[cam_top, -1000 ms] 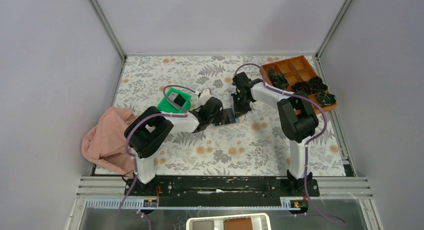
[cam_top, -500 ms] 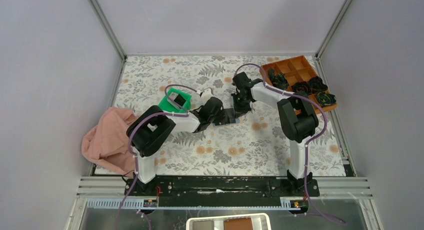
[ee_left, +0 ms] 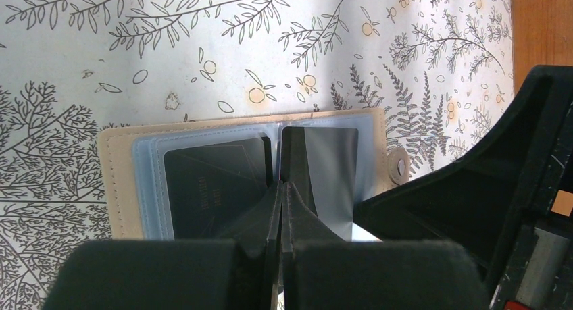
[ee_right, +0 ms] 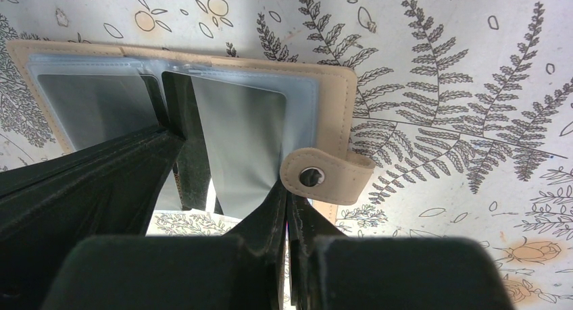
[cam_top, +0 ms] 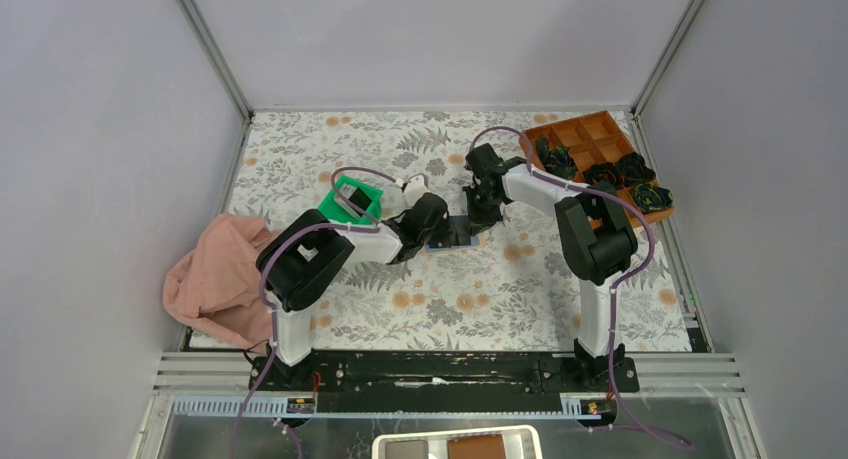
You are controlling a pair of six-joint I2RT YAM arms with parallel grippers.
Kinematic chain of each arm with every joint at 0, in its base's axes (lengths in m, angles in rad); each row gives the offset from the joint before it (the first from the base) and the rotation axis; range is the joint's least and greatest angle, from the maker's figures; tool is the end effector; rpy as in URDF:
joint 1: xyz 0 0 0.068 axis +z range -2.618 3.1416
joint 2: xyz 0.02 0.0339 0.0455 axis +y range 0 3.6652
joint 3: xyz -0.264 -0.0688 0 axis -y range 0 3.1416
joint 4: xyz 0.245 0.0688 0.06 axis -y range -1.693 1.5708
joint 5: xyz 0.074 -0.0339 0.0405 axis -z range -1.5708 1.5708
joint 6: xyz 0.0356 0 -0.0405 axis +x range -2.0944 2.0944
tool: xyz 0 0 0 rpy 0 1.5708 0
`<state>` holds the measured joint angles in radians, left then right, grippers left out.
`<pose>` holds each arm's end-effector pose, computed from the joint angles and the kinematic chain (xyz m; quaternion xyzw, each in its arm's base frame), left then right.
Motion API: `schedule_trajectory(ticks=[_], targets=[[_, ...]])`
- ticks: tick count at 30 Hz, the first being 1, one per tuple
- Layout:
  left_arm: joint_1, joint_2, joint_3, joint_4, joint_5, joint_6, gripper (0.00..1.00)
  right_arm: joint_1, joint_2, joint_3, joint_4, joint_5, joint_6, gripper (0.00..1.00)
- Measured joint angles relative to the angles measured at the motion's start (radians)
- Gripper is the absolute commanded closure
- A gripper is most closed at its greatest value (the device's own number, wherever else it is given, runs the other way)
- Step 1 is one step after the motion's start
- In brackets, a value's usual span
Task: Put the credit cards into the card holder
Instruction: Insert the credit card into the card holder.
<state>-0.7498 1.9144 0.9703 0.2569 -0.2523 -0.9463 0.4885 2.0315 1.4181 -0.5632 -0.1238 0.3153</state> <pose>0.2879 -0.2559 0.1300 -0.1415 0.8872 -0.2429 0.3659 0.3637 0.1983 0.1571 -0.0967 0.9740 0.1323 0.1561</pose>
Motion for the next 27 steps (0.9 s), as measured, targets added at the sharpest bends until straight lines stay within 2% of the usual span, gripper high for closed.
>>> schedule_trajectory(ticks=[9, 27], targets=[[-0.013, -0.008, -0.013, 0.005, -0.018, -0.003, 1.0, -0.002, -0.008, -0.003, 0.008, 0.011, 0.005, 0.82], [-0.037, -0.013, -0.024, 0.018, 0.009, -0.005, 1.0, -0.023, -0.021, -0.014, 0.079, 0.118, 0.003, 0.81]])
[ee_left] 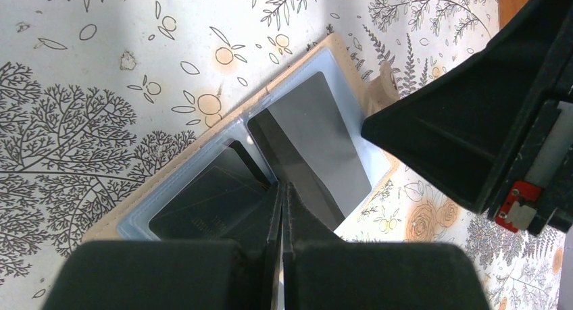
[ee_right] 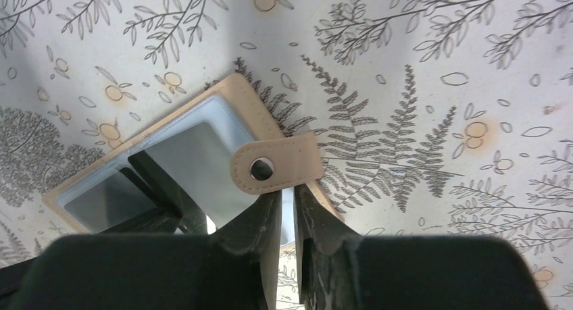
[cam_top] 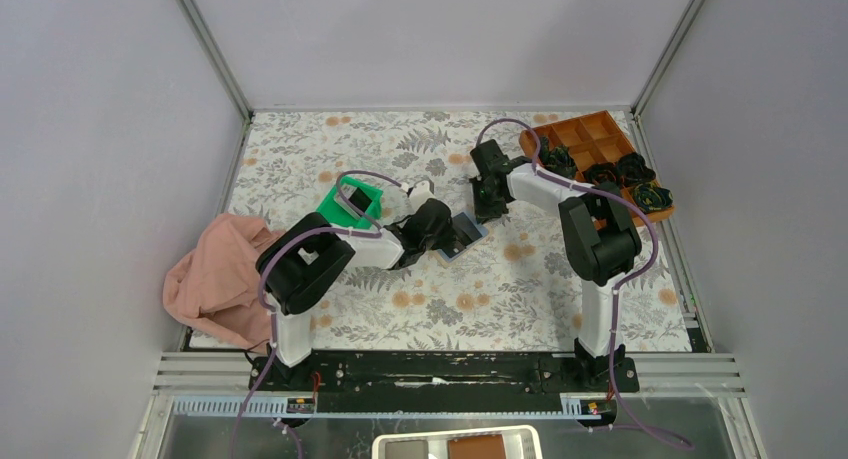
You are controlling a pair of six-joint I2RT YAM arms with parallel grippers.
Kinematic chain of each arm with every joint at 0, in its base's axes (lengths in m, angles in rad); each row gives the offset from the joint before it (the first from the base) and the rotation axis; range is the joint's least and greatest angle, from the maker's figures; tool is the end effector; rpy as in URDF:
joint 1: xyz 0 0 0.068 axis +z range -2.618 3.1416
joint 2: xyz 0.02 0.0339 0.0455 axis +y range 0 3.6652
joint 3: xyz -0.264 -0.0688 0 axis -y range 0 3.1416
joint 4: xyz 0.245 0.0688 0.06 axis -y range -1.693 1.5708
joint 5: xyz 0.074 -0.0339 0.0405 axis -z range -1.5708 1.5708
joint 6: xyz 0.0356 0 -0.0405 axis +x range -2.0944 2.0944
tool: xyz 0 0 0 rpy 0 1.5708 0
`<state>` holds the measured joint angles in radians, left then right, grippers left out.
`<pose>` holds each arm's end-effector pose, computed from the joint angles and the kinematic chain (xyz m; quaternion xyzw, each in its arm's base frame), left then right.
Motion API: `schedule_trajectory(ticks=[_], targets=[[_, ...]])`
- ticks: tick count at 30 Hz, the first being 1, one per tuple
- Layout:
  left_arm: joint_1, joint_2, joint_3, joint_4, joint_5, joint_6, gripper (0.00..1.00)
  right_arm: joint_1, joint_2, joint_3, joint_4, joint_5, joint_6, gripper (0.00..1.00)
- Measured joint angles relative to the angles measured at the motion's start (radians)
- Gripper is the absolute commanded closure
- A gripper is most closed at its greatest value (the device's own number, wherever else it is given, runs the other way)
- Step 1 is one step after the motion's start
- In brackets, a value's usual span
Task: Put the credit cards into the card holder
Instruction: Insert the credit card into the card holder.
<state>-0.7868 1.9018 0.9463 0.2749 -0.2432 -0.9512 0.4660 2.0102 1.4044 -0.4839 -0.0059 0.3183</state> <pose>0.2748 -0.2634 0.1294 -0.1256 0.8886 -0.2557 0.3595 0.3739 0.1883 0.1651 -0.0724 0.9685 0.0937 0.2191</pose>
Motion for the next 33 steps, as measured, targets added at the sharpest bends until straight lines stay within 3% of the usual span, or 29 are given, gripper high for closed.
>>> schedule_trajectory(ticks=[11, 33], targets=[[0.0, -0.015, -0.016, 0.002, 0.0, 0.002, 1.0, -0.022, -0.001, 0.0, 0.011, 0.069, -0.005, 0.82], [-0.005, -0.015, -0.01, -0.001, 0.01, 0.005, 1.0, -0.016, -0.005, -0.033, 0.051, 0.066, -0.006, 0.83]])
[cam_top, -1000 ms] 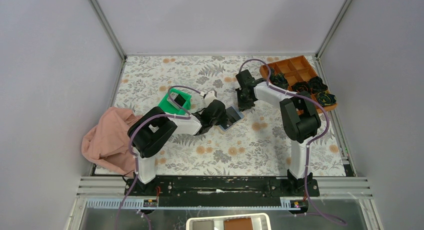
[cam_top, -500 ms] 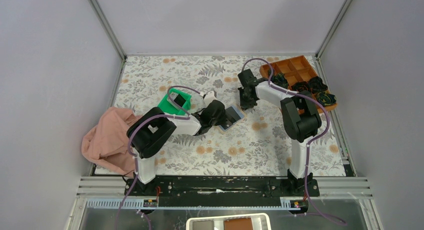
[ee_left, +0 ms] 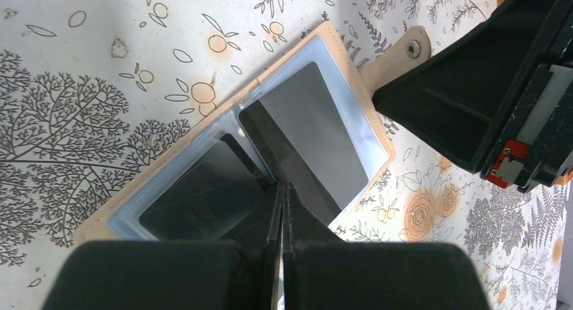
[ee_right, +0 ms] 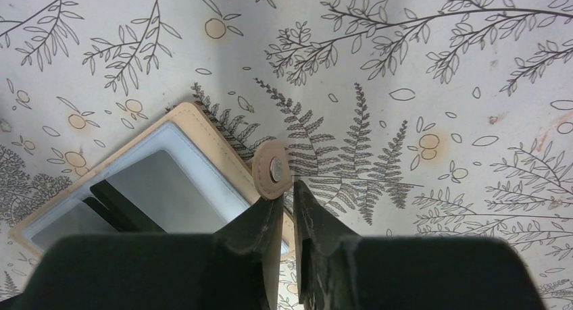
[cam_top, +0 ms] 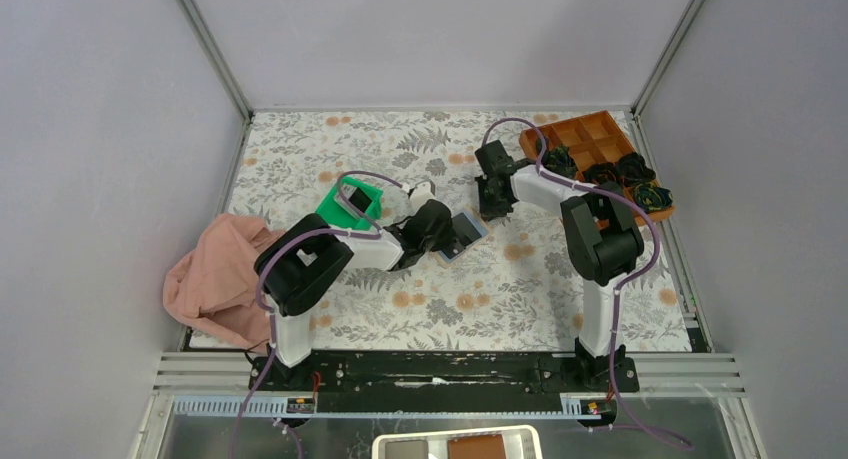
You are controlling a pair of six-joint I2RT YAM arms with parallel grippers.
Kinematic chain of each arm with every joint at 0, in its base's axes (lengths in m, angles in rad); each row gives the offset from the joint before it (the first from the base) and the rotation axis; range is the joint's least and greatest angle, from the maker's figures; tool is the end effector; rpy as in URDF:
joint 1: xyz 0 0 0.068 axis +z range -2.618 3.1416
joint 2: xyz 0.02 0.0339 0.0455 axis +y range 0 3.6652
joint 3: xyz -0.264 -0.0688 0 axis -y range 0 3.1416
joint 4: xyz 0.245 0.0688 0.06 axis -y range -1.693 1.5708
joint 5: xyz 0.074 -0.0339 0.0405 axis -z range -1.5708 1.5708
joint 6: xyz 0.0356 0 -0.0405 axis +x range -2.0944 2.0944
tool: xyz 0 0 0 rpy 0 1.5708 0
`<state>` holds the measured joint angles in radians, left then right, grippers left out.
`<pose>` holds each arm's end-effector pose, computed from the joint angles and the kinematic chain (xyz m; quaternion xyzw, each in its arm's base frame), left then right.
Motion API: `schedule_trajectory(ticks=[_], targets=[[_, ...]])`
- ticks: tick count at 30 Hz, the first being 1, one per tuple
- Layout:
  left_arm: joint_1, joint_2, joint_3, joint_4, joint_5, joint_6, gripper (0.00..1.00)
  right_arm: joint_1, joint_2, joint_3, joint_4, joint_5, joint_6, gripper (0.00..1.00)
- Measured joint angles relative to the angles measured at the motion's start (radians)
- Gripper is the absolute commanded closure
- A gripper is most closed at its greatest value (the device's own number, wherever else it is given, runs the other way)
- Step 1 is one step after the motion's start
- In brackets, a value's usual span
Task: Put the credit cards into the card holder
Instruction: Insert the credit card into the card holder.
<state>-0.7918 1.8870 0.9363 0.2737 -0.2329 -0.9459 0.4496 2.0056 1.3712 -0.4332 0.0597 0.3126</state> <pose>0.2714 -0.2632 0.1318 -0.1190 0.8892 -0.2601 0.3572 0.3764 0.1793 0.1601 -0.0588 0.9663 0.0657 0.2417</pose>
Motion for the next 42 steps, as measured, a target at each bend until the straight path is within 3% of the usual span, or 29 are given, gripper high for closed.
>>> schedule_trajectory(ticks=[24, 33, 42], targets=[[-0.017, 0.021, 0.033, -0.039, -0.006, 0.006, 1.0, 0.045, -0.041, -0.068, 0.061, 0.01, 0.021, 0.83], [-0.02, -0.1, 0.032, -0.144, -0.074, 0.018, 0.7, 0.058, -0.047, -0.072, 0.05, 0.0, 0.026, 0.8], [-0.021, -0.295, -0.019, -0.222, -0.127, -0.004, 0.6, 0.055, -0.097, -0.136, 0.051, -0.058, 0.035, 0.63]])
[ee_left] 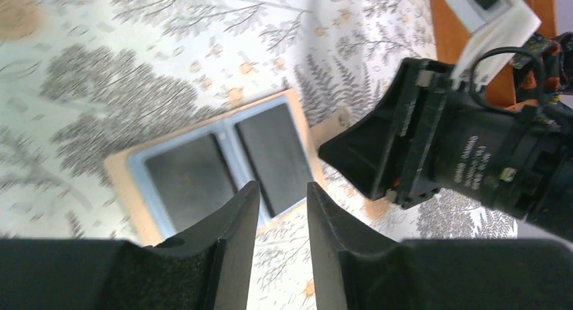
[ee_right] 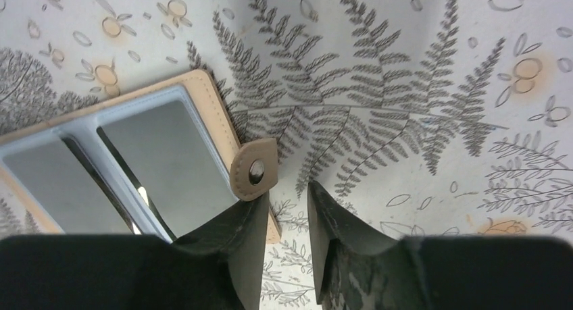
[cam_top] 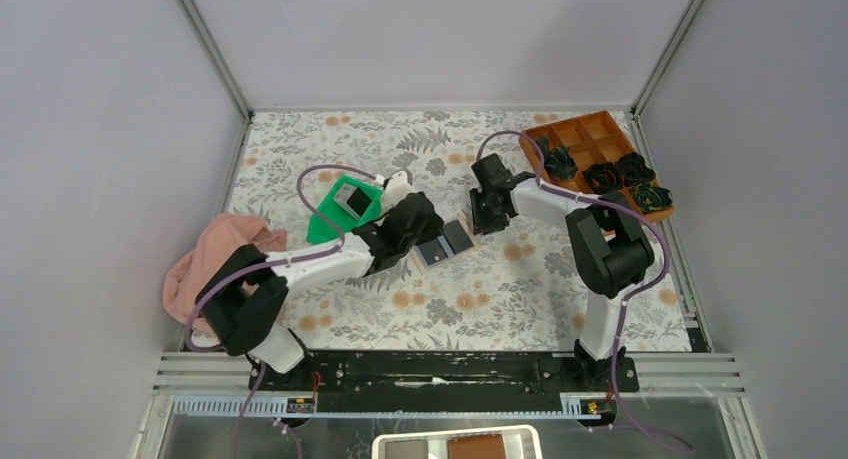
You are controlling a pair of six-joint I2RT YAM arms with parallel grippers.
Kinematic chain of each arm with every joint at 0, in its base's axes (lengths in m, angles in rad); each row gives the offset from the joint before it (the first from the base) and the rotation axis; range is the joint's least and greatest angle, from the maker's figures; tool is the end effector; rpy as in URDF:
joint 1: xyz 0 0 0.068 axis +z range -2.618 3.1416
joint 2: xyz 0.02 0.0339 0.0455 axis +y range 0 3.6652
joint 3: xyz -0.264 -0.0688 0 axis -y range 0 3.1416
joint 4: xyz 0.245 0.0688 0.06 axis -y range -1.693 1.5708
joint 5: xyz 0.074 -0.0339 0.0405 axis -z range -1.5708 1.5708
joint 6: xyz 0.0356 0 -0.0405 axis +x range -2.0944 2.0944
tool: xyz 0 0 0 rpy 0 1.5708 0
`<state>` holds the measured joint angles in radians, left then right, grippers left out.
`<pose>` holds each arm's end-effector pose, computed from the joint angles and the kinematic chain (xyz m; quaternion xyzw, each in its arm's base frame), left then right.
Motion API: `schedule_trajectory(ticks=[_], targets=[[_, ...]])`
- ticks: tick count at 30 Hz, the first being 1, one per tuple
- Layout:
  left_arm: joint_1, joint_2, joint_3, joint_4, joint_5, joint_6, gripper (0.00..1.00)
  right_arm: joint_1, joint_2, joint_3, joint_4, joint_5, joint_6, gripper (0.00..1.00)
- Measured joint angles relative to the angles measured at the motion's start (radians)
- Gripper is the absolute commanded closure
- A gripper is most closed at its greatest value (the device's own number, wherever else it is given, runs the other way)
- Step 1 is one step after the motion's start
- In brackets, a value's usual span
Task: Put the credit cards into the card holder
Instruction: Insert the credit card into the card holder, then close the card holder at the center of the board.
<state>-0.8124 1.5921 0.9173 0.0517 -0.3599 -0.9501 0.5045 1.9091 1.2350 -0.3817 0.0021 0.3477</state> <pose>0.2440 -0.2393 0.2086 -0.1417 0.8678 -0.2451 0.4085 0.3419 0.1887 0.1611 -0.0755 0.9641 0.1043 0.2323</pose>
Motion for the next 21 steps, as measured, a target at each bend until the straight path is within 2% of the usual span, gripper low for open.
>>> schedule_trajectory(ticks=[3, 11, 21], targets=[[-0.001, -0.084, -0.075, -0.049, -0.012, -0.039, 0.54, -0.004, -0.017, -0.023, 0.007, -0.03, 0.002, 0.59], [-0.011, -0.23, -0.307, -0.142, -0.015, -0.174, 0.34, -0.019, -0.087, -0.13, 0.074, -0.15, 0.035, 0.56], [-0.011, -0.224, -0.383, -0.113, -0.015, -0.235, 0.27, -0.042, -0.106, -0.2, 0.186, -0.281, 0.09, 0.54]])
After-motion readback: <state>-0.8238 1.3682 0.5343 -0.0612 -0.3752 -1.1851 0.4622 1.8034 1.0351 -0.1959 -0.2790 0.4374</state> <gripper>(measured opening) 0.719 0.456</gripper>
